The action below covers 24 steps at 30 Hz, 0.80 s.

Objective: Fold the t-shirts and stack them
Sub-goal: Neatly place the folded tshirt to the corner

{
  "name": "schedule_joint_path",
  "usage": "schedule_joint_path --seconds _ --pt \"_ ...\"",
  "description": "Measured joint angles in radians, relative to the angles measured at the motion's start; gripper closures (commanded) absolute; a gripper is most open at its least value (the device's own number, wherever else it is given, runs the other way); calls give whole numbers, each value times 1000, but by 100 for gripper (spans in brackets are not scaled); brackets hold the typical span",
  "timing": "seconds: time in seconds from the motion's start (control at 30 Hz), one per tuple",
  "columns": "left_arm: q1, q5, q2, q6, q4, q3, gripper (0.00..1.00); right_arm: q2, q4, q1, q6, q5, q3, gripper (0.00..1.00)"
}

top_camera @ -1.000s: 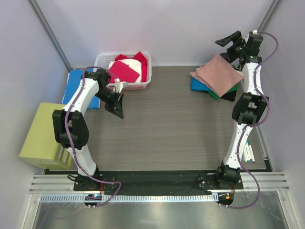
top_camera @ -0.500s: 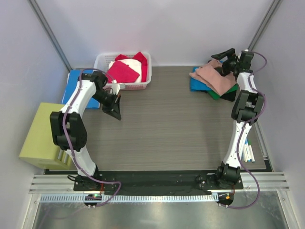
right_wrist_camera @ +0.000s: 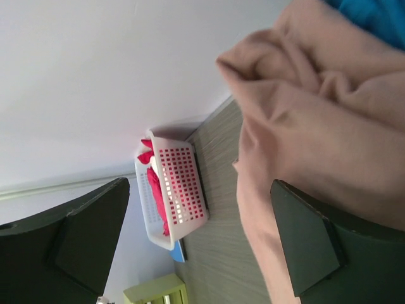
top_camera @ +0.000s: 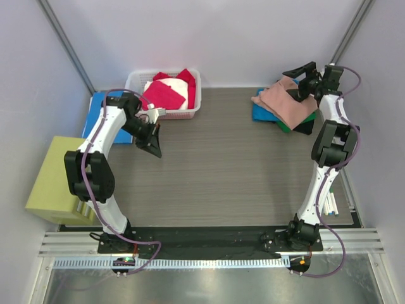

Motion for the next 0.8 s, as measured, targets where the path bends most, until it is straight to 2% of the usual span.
schedule_joint_path --seconds 0.07,0.1,0.2,0.3,0.5,0.8 --pt "0 5 0 -3 0 11 90 -46 -24 7 -21 0 -36 0" --pt "0 8 0 -4 1 17 84 -66 -28 13 -31 -1 -53 0" --pt "0 11 -1 -7 2 26 75 -121 -31 29 -67 -3 -113 0" --pt "0 10 -3 -20 2 26 71 -153 -32 41 -102 -3 -182 0" --pt "0 10 -18 -31 1 24 71 -155 -56 51 -153 0 -268 0" --pt "0 9 -30 -51 2 24 71 -163 -87 58 -154 -4 -230 0"
